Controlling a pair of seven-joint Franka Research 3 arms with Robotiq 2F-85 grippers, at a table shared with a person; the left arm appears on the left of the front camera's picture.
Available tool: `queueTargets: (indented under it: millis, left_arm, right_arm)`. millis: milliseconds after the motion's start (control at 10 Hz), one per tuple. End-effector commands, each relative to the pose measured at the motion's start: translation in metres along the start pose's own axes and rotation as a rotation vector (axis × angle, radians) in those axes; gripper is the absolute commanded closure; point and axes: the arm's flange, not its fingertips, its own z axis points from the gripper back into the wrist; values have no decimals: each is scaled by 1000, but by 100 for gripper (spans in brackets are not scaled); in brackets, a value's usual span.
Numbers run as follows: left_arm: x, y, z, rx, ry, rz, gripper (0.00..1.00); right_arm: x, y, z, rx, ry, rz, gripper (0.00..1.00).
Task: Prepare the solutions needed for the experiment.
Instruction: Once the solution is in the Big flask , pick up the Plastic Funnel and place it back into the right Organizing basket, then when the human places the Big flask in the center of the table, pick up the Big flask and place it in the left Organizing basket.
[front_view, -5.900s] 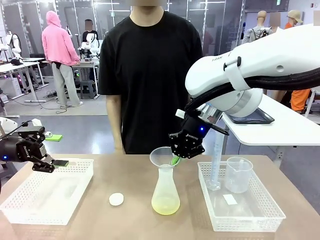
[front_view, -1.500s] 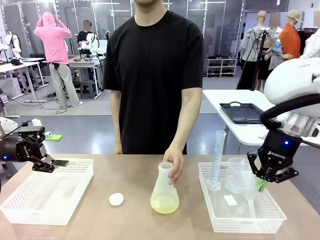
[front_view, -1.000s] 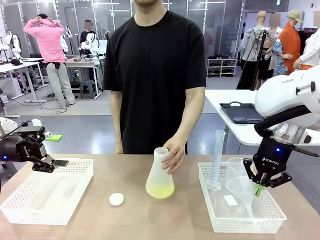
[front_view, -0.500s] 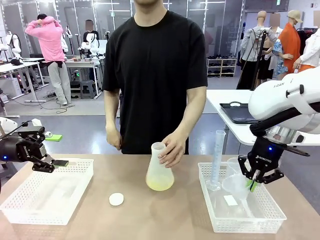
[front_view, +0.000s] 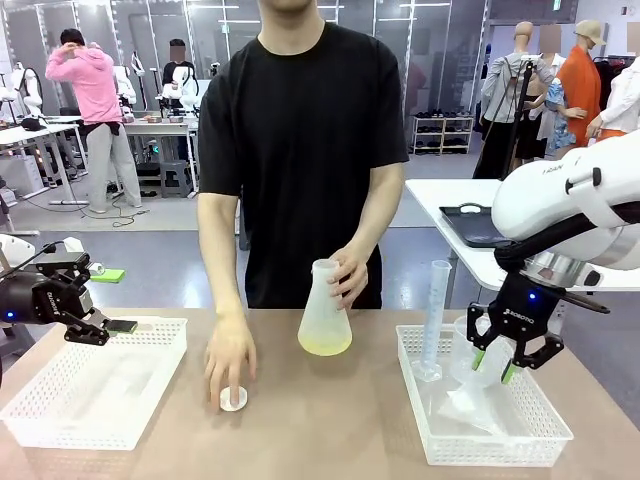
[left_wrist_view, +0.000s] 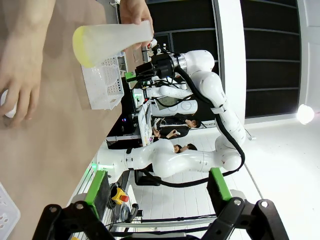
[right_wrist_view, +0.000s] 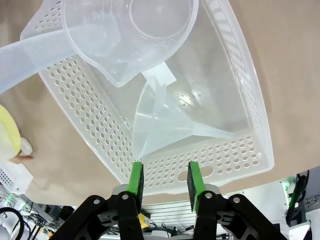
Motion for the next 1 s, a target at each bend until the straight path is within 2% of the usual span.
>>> queueTargets:
  millis: [0, 900]
  left_arm:
    - [0, -2, -1, -2, 1, 5, 0]
    - [0, -2, -1, -2, 1, 5, 0]
  right_arm:
    - [0, -1, 1, -10, -4, 4, 54]
    - [0, -1, 1, -10, -4, 4, 54]
